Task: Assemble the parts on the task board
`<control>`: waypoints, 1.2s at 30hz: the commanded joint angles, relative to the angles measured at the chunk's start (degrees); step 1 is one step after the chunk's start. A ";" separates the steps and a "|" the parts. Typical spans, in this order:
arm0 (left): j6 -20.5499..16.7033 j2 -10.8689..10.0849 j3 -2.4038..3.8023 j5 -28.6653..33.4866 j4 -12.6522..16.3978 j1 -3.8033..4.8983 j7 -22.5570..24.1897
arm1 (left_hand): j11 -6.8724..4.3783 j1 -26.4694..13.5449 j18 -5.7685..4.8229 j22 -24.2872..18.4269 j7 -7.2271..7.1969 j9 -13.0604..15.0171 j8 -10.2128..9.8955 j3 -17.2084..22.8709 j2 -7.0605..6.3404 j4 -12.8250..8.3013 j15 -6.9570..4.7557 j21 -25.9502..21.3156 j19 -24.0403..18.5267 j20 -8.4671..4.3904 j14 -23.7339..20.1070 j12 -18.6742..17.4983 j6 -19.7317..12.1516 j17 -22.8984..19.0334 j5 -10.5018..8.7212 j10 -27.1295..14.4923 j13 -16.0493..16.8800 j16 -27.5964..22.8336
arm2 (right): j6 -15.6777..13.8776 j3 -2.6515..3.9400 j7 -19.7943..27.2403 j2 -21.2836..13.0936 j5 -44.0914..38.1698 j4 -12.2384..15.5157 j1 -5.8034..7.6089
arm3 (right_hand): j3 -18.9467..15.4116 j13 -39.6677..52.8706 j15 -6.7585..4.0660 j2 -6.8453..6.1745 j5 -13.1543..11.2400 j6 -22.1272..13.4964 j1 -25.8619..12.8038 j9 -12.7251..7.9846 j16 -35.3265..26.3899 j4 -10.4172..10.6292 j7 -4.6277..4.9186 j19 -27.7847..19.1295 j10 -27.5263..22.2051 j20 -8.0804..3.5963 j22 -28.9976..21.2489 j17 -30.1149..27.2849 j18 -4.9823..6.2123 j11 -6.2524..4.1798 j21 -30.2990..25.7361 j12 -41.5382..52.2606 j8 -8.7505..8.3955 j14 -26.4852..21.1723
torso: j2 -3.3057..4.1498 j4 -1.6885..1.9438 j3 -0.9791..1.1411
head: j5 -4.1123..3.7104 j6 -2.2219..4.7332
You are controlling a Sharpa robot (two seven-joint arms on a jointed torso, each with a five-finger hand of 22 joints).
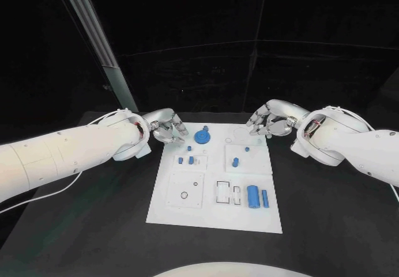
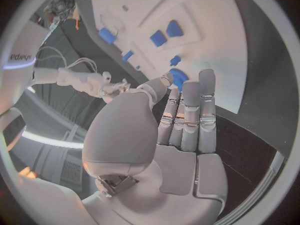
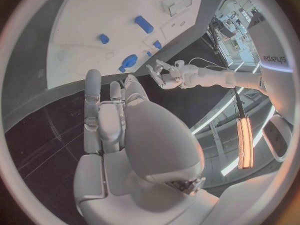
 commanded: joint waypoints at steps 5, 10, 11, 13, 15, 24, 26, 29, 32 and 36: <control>-3.31 -1.58 -0.15 48.32 3.68 0.03 18.31 | -0.39 -0.52 0.68 -2.71 0.06 0.20 -0.10 -1.01 1.80 0.80 -0.06 -4.05 -2.32 0.20 -3.39 3.69 0.98 -3.44 0.02 2.45 0.51 -3.28 | 5.58 -0.01 -6.19 0.22 -19.98 0.38 -0.50 | 0.71 -5.55 0.72 -1.43 -2.93 0.30 0.17 -0.27 0.42 0.59 0.19 0.12 1.10 0.15 0.66 0.93 0.27 0.71 0.93 -7.88 -2.41 1.20 | 0.08 -0.11 -0.09 | -1.83 0.62; -3.31 -2.65 -0.19 55.76 6.14 -0.08 20.76 | -0.95 -0.48 0.73 -3.11 -0.23 0.36 0.39 -1.07 2.33 0.89 -0.42 -4.48 -1.99 -0.13 -3.26 5.32 1.91 -3.75 0.07 4.48 0.79 -3.16 | 6.23 -0.03 -7.03 0.63 -23.67 0.33 -0.96 | 0.75 -7.40 1.25 -2.11 -3.45 0.09 -0.22 -0.20 0.23 0.62 0.49 -0.18 -0.02 0.45 0.72 0.82 0.25 1.35 0.94 -10.02 -3.54 1.19 | 0.08 -0.04 -0.08 | -3.05 1.06; -3.22 -2.82 -0.20 56.74 6.56 -0.09 21.05 | -0.97 -0.52 0.72 -3.14 -0.24 0.36 0.41 -1.11 2.33 0.92 -0.43 -4.51 -1.96 -0.15 -3.25 5.39 1.95 -3.78 0.06 4.53 0.79 -3.15 | 6.29 -0.03 -7.11 0.76 -24.17 0.24 -1.06 | 0.85 -7.80 1.32 -2.17 -3.47 0.03 -0.22 -0.19 0.34 0.56 0.52 -0.22 -0.08 0.51 0.74 0.98 0.27 1.38 0.97 -10.38 -3.82 1.25 | 0.09 -0.04 -0.04 | -3.13 1.08; -3.11 -3.11 -0.21 58.23 7.30 -0.11 21.47 | -0.99 -0.56 0.72 -3.18 -0.25 0.37 0.44 -1.16 2.31 0.93 -0.45 -4.55 -1.93 -0.17 -3.25 5.47 1.99 -3.81 0.06 4.59 0.79 -3.15 | 6.40 -0.05 -7.14 1.12 -24.91 0.02 -1.27 | 1.02 -8.49 1.37 -2.27 -3.49 -0.02 -0.25 -0.18 0.51 0.46 0.53 -0.24 -0.26 0.59 0.79 1.22 0.29 1.46 1.05 -10.98 -4.25 1.34 | 0.12 -0.02 -0.07 | -3.25 1.09; -3.23 -3.33 -0.22 59.15 7.87 -0.13 21.55 | -0.99 -0.55 0.72 -3.19 -0.25 0.37 0.44 -1.16 2.31 0.92 -0.45 -4.56 -1.92 -0.18 -3.25 5.49 2.00 -3.82 0.06 4.61 0.79 -3.15 | 6.58 -0.05 -7.03 1.48 -25.35 -0.17 -1.51 | 1.15 -8.85 1.38 -2.28 -3.49 0.01 -0.22 -0.17 0.74 0.37 0.51 -0.24 -0.31 0.61 0.83 1.53 0.30 1.45 1.10 -11.25 -4.45 1.44 | 0.17 -0.09 -0.03 | -3.29 1.07; -3.13 -3.87 -0.23 60.87 9.16 -0.15 21.69 | -1.05 -0.22 0.72 -3.29 -0.24 0.34 0.43 -1.05 2.35 0.68 -0.54 -4.67 -1.83 -0.27 -3.27 5.66 1.97 -3.92 0.11 4.68 0.76 -3.16 | 8.07 -0.09 -6.08 3.00 -25.97 -0.82 -2.91 | 2.36 -10.88 1.40 -1.92 -3.44 0.53 0.29 -0.11 1.49 -0.18 0.61 -0.11 -0.07 0.62 1.14 2.50 0.32 1.50 1.63 -12.55 -5.46 1.81 | 0.17 -0.05 0.00 | -3.57 0.88; -3.00 -3.93 -0.23 60.99 9.32 -0.15 21.60 | -1.05 -0.22 0.72 -3.29 -0.23 0.34 0.43 -1.06 2.34 0.67 -0.54 -4.68 -1.83 -0.28 -3.28 5.67 1.97 -3.93 0.10 4.68 0.76 -3.17 | 8.19 -0.09 -5.94 3.25 -26.02 -0.97 -3.17 | 2.62 -11.23 1.43 -1.79 -3.46 0.74 0.32 -0.09 1.63 -0.20 0.68 -0.06 0.16 0.63 1.22 2.67 0.32 1.54 1.77 -12.70 -5.60 1.86 | 0.17 -0.04 0.02 | -3.65 0.86; -3.24 -4.00 -0.23 61.09 9.44 -0.16 21.09 | -1.05 -0.22 0.72 -3.29 -0.23 0.34 0.43 -1.06 2.34 0.67 -0.54 -4.68 -1.83 -0.28 -3.28 5.67 1.97 -3.93 0.10 4.68 0.76 -3.17 | 8.31 -0.09 -5.67 3.59 -26.06 -1.13 -3.42 | 3.75 -12.14 1.41 -1.18 -4.64 1.25 0.85 -0.08 1.66 -0.43 0.74 0.01 0.80 0.63 1.45 2.72 0.32 1.62 2.15 -13.12 -5.99 1.85 | 0.17 0.01 0.05 | -3.67 0.87; -3.24 -4.05 -0.24 61.13 9.41 -0.16 20.80 | -1.04 -0.22 0.71 -3.31 -0.21 0.34 0.44 -1.05 2.37 0.67 -0.54 -4.70 -1.82 -0.29 -3.29 5.69 1.99 -3.95 0.11 4.69 0.75 -3.18 | 8.38 -0.09 -5.42 3.85 -26.07 -1.17 -3.54 | 4.82 -12.84 1.40 -0.78 -5.48 1.63 1.33 -0.08 1.79 -0.64 0.71 -0.02 1.28 0.60 1.63 2.90 0.33 1.55 2.43 -13.46 -6.31 1.88 | 0.12 -0.06 0.09 | -3.59 0.83; -3.33 -4.09 -0.24 61.16 9.35 -0.16 20.50 | -1.04 -0.20 0.71 -3.32 -0.20 0.35 0.45 -1.05 2.38 0.66 -0.54 -4.71 -1.82 -0.29 -3.30 5.70 2.00 -3.96 0.11 4.68 0.74 -3.18 | 8.80 -0.09 -5.09 4.21 -26.08 -1.22 -3.63 | 6.23 -13.55 1.38 -0.43 -5.92 2.11 1.81 -0.07 2.17 -0.85 0.73 -0.06 1.89 0.56 1.87 3.40 0.34 1.53 2.81 -13.85 -6.65 1.99 | 0.17 -0.05 0.09 | -3.59 0.80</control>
